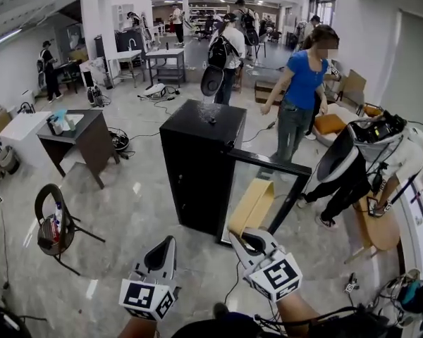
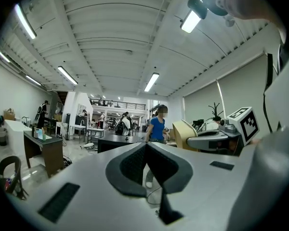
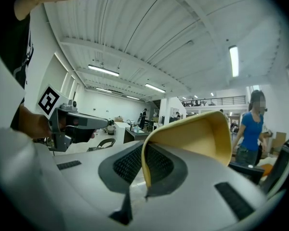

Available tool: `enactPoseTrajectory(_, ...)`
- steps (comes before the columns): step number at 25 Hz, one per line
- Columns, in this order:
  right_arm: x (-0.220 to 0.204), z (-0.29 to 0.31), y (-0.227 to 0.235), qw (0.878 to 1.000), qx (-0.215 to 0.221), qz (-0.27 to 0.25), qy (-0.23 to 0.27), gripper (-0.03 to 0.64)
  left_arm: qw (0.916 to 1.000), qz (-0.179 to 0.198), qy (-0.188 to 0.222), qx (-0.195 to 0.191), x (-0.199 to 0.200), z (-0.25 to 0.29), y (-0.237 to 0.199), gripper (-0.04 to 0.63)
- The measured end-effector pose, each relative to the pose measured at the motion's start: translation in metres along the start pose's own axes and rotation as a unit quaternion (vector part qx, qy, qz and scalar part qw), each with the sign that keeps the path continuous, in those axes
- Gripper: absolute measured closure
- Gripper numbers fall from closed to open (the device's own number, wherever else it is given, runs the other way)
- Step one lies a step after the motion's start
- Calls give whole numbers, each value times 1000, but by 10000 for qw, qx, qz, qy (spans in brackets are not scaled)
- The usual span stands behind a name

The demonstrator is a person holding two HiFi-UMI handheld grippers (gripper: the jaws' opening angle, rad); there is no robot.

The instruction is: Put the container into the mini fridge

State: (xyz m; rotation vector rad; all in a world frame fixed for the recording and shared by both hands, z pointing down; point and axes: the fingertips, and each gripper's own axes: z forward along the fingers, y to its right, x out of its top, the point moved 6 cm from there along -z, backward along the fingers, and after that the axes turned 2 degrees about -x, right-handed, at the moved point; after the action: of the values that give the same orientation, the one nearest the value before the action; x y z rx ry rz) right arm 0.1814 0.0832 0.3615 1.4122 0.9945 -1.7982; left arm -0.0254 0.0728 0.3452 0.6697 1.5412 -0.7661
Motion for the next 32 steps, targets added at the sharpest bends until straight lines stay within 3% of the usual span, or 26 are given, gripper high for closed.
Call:
enactPoseTrajectory(6, -7, 14, 44, 9997, 221, -88, -31, 595, 10000, 49, -22, 6, -2, 59, 7, 588)
enactPoseTrajectory(16, -17, 24, 70, 9992, 395, -30, -6, 595, 9998, 143, -88, -50, 1, 94, 12, 589)
enactPoseTrajectory(25, -17, 57, 71, 9988, 423, -182, -150, 595, 9997, 38, -66, -243, -4, 123, -18, 589)
enactPoseTrajectory(32, -12, 103, 60, 9990, 275, -230, -250, 595, 9986, 94, -59, -512, -7, 140, -70, 589)
